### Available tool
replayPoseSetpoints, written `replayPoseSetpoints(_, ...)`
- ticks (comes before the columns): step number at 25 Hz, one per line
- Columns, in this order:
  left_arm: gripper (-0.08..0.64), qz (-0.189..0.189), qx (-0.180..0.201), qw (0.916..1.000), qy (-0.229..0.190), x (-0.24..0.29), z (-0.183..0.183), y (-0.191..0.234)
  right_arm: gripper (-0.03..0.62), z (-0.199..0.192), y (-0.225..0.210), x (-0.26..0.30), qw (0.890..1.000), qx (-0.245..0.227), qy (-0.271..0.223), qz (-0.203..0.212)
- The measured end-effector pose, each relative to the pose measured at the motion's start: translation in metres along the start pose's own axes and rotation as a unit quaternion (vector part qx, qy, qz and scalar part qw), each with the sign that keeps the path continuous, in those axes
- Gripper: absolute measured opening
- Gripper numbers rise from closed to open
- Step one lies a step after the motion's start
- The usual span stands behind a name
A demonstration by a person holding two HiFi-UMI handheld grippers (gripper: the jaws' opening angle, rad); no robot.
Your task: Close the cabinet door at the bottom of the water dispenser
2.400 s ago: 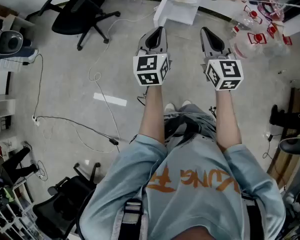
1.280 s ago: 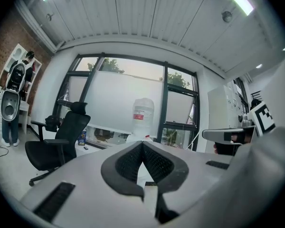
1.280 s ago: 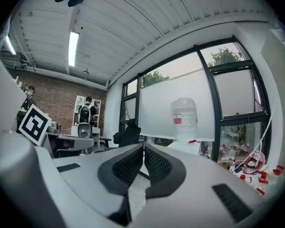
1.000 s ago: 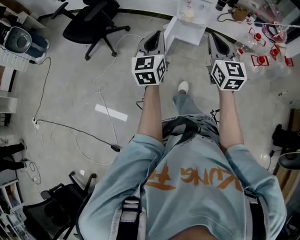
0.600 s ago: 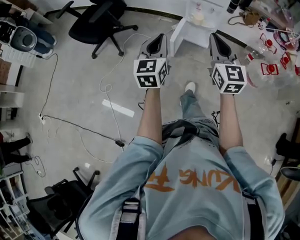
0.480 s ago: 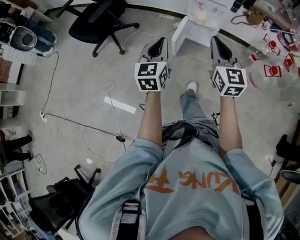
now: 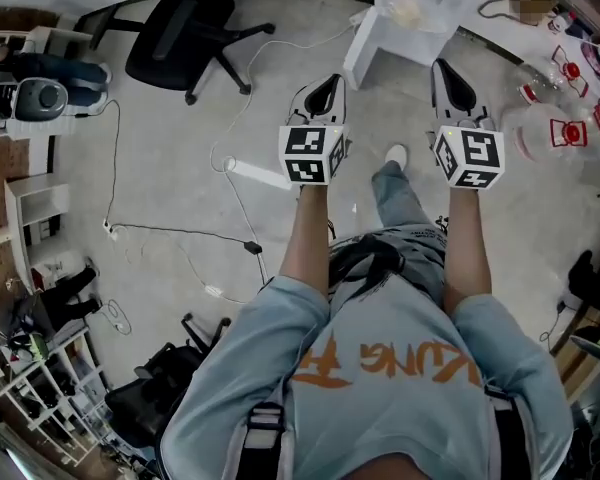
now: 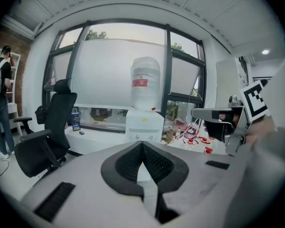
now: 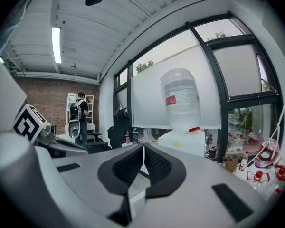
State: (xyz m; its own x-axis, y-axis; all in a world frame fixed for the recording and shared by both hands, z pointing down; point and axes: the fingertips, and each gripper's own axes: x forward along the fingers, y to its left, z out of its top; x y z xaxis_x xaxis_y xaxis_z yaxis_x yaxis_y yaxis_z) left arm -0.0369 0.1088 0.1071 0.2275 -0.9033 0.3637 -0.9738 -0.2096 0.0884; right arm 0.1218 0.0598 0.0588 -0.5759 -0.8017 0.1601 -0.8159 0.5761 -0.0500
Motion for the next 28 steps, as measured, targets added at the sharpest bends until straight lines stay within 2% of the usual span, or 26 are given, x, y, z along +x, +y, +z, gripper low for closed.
replayPoseSetpoints(4, 0.020, -0.007, -0.005, 0.9999, -0.008, 0.050, 0.023, 0.001, 0.029, 0.013, -0.034, 0.033, 1.000, -0.025, 0.004, -0.002)
replayPoseSetpoints(8, 0.020, -0.016, -0.006, 0.9998, -0.012, 0.092, 0.048, 0.003, 0.029, 0.022, -0.073, 0.068, 1.000, -0.017, 0.006, -0.013)
replayPoseSetpoints(12, 0.020, -0.002, -0.005, 0.9999, -0.012, 0.116, 0.058, 0.015, 0.029, 0.019, -0.091, 0.099, 1.000, -0.005, 0.007, -0.007)
replayPoseSetpoints(19, 0.020, 0.015, -0.025, 0.9995, 0.007, 0.134, 0.046, 0.046, 0.029, -0.003, -0.078, 0.140, 0.999, 0.010, 0.036, 0.017)
replayPoseSetpoints(28, 0.020, 0.007, -0.062, 0.9969, 0.048, 0.175, -0.005, 0.086, 0.029, -0.063, -0.065, 0.182, 0.995, 0.032, 0.094, 0.006)
